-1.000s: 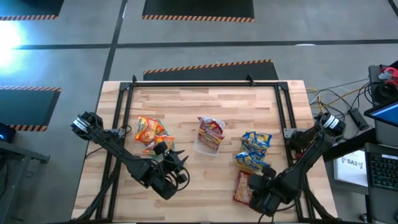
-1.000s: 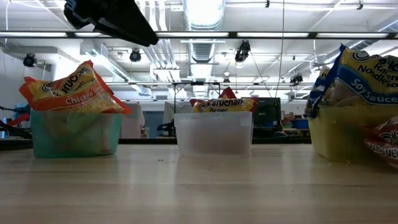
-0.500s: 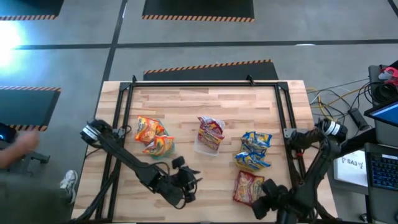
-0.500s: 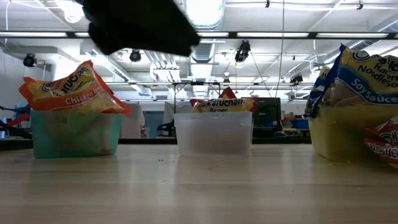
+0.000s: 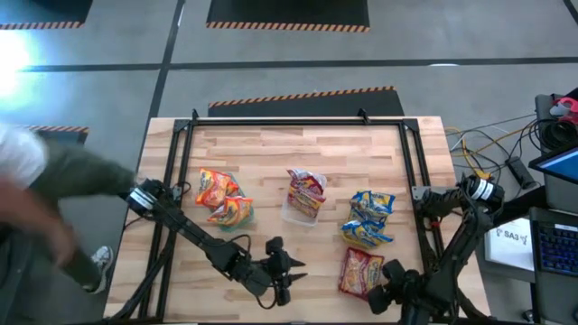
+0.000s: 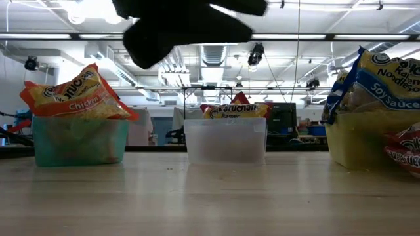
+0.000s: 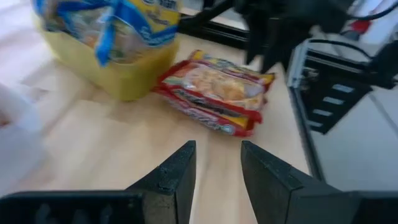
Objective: Sort Maruchan noodles
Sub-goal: Put the red noodle pack into the white bin
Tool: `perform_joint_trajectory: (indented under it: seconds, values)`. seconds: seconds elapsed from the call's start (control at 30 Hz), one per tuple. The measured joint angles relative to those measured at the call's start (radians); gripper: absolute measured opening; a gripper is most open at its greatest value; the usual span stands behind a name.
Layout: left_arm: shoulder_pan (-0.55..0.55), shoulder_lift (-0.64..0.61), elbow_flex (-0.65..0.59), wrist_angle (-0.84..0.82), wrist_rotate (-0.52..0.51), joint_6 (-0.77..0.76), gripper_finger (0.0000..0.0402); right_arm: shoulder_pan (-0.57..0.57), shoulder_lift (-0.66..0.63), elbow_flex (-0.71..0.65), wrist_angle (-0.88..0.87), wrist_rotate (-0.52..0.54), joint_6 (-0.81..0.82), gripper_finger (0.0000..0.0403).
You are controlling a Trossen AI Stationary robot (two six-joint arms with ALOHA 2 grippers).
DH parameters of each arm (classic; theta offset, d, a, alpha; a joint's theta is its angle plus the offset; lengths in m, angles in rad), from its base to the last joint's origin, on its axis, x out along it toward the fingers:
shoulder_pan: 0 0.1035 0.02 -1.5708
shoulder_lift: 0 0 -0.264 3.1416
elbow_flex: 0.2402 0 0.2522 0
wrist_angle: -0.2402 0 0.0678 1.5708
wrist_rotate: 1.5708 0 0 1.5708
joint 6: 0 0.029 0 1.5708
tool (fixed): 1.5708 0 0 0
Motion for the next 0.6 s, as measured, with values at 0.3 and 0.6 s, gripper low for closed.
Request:
perform_joint_trajectory:
  seconds: [0.3, 0.6]
  values:
    - [0.057, 0.082, 0.0, 0.173, 0.085, 0.008, 0.011, 0.0, 0.0, -0.084, 0.026, 0.04, 0.01, 0.0244]
    - [0.096, 0.091, 0.0, 0.176, 0.11, -0.006, 0.011, -0.044, 0.0, -0.122, 0.133, 0.161, -0.161, 0.0242]
